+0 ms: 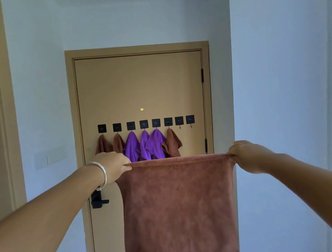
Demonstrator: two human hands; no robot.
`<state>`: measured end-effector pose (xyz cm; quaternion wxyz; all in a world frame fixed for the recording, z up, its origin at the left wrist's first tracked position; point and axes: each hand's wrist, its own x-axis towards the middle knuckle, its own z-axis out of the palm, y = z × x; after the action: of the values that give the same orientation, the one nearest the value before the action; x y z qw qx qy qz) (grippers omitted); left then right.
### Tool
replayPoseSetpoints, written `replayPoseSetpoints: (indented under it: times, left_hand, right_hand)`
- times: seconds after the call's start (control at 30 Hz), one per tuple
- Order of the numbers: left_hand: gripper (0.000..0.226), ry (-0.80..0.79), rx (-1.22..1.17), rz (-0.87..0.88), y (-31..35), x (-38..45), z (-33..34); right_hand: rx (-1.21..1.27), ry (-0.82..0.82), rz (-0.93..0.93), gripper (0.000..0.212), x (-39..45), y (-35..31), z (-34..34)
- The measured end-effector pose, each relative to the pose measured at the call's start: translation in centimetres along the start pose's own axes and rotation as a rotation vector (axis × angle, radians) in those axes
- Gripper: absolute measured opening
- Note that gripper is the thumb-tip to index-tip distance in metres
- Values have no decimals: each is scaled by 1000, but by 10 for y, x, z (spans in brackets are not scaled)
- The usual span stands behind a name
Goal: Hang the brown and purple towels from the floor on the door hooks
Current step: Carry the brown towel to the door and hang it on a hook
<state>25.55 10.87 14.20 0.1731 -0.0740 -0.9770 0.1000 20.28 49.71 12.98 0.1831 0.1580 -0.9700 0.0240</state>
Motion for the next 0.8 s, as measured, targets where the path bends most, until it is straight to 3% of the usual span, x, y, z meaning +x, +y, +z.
replayPoseSetpoints:
  times: [0.27, 0.8]
  left_hand:
    - [31, -58, -6, 12, -18, 86, 45]
    - [30, -24, -9, -41, -33, 286, 97]
  right_hand:
    - [-38, -12, -10, 30, 86, 24, 49]
    - [10, 58, -49, 24, 286, 103, 107]
